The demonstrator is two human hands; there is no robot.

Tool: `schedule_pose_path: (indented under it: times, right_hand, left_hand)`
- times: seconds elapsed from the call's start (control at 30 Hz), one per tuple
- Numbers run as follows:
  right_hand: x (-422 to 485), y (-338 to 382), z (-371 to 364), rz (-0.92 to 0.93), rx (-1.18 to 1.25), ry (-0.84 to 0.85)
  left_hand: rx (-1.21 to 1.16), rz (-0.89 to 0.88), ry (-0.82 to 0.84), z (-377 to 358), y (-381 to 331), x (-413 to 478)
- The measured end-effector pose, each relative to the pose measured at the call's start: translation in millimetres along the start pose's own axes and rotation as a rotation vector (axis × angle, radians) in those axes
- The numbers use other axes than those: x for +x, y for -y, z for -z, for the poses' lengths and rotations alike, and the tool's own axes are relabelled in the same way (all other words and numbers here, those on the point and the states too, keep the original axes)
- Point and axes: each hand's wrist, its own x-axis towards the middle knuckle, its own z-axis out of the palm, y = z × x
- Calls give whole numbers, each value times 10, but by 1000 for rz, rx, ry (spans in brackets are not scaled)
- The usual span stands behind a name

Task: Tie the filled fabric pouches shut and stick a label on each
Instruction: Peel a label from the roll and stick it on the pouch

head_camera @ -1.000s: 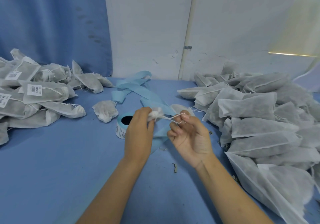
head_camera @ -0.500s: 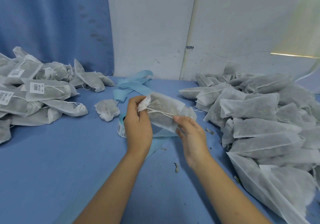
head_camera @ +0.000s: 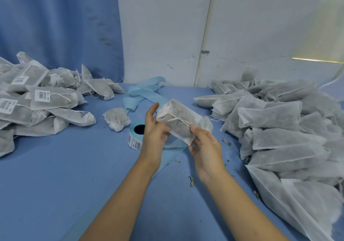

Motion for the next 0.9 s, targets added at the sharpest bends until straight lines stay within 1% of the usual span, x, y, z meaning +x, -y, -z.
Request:
schedule_pose_path:
  times: [0.07,0.13,0.27,0.4,0.53,0.67,0.73,0.77,0.87,0.9]
  right_hand:
    - [-15,-21,-19,-23,28,-14]
    - [-28,-45,-29,-24,18,-13]
    - [-38,-67,-25,-21,-9,5]
    - [-43,-92,-25,16,-75,0]
    - [-39,-171,-8,115,-201,15]
    - [-22,-216,6,211,-297,78]
    - [-7,-218,51,282,-413,88]
    - [5,-221,92,325,-523,87]
    - [49,-243,206,427,-978,159]
    - [66,-262,226,445,-1078,185]
  left_hand:
    - [216,-10,11,-82,83,-77]
    - [295,-35,7,-171,170,-135]
    - [237,-71,-86,-234,158,-125]
    - [219,-89,-103,-199,123,-126]
    - [191,-81,-157,-175,127,-103]
    - [235,-108,-231,-141,110,-70]
    - [259,-140,-268,-105,65,-41]
    - [268,-154,-289,-84,40,-21]
    - [230,-154,-308,-37,-39,20]
    - [206,-140,-296,-31,-56,23]
